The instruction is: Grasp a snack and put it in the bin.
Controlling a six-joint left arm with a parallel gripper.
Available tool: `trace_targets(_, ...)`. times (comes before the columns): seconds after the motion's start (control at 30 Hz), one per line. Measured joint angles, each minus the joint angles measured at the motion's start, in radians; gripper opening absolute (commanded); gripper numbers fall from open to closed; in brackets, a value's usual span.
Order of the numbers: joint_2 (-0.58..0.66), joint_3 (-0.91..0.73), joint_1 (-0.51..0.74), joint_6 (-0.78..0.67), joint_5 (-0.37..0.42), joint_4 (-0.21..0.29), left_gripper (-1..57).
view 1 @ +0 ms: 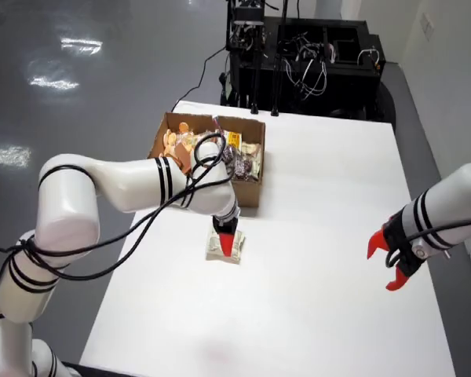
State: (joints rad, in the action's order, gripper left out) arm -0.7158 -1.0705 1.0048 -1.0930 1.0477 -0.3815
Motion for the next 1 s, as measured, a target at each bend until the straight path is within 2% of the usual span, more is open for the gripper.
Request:
trace_targets(0.57,-0.052,-0.105,-0.042,-0.054,-0.128,-0.073,48.8)
trace_targets(1.0,-0.120,-0.109,-0.073,-0.065,-0.203,-0.086,49.6)
